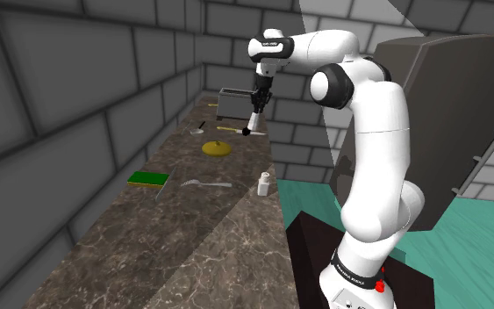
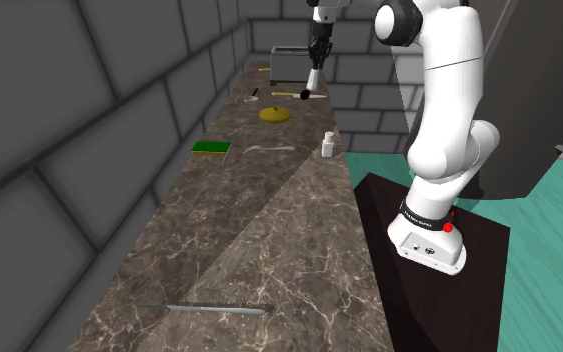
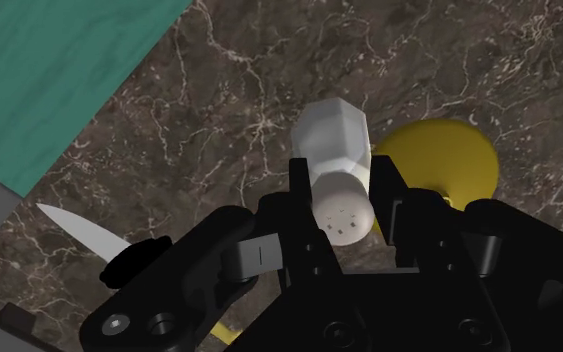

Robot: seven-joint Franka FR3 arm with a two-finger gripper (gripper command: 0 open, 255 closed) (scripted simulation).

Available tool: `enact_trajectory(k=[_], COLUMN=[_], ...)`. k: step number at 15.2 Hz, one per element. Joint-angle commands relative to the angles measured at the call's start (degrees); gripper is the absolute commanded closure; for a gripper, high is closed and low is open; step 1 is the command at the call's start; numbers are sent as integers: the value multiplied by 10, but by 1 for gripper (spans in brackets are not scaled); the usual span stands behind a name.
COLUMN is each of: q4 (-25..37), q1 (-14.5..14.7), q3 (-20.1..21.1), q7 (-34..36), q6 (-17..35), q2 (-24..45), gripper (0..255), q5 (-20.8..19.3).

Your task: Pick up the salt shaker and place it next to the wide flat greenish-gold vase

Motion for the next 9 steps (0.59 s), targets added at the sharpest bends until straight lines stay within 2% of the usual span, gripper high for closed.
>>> enact_trajectory(k=[1, 9], q4=[-20, -87], q1=[2, 5], q3=[0, 1], q7=[-1, -5], q6=[17, 80], q2=[-3, -6], gripper=[255, 255], q5=[0, 0])
